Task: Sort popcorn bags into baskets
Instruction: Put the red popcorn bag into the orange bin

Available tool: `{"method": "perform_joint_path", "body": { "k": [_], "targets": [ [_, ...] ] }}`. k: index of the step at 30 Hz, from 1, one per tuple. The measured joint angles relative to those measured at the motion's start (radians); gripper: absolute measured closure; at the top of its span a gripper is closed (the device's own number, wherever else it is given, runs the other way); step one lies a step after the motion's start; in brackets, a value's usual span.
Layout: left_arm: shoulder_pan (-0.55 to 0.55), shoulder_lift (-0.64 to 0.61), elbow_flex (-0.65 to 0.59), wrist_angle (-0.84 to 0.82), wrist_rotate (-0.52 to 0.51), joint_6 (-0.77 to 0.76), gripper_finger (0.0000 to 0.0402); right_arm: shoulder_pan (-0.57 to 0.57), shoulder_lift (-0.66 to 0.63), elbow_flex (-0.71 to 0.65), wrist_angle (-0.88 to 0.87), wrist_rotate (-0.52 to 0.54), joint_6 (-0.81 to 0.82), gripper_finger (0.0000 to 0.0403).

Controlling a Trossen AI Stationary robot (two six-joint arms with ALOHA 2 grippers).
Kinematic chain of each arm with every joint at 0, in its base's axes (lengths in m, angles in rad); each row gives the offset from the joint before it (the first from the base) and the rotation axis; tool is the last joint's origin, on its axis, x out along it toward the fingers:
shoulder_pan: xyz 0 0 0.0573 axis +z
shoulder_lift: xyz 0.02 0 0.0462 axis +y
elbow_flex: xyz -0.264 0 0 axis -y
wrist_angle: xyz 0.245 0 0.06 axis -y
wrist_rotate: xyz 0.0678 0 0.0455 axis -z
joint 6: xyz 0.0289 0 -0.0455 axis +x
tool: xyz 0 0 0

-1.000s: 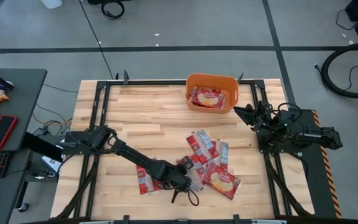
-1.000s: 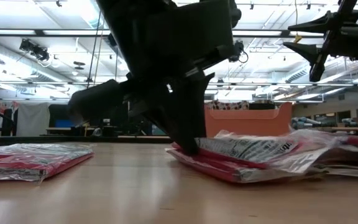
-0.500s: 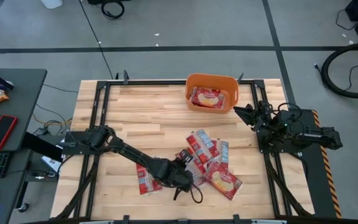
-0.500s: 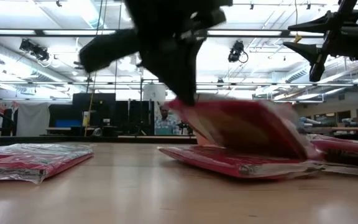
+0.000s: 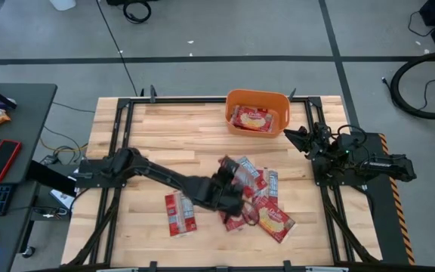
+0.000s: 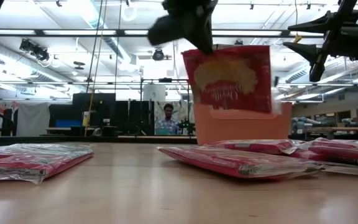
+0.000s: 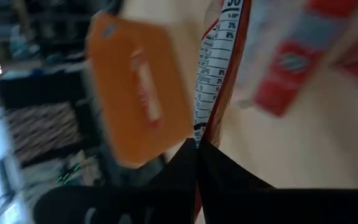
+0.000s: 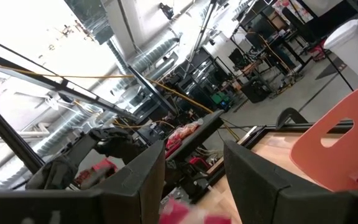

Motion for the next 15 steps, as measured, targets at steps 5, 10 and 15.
{"method": "perform_joint_path", "body": {
  "k": [5, 10, 15],
  "targets": [
    [0.069, 0.0, 0.027, 0.031, -0.08, 0.021, 0.0393, 0.0, 0.0, 0.0, 0.0, 0.0, 0.0, 0.0233],
    [0.164, 0.0, 0.027, 0.108, -0.077, 0.046, 0.0393, 0.0, 0.0, 0.0, 0.0, 0.0, 0.0, 0.0233],
    [0.25, 0.0, 0.027, 0.246, 0.032, 0.051, 0.0393, 0.0, 0.0, 0.0, 0.0, 0.0, 0.0, 0.0233]
  ]
}}
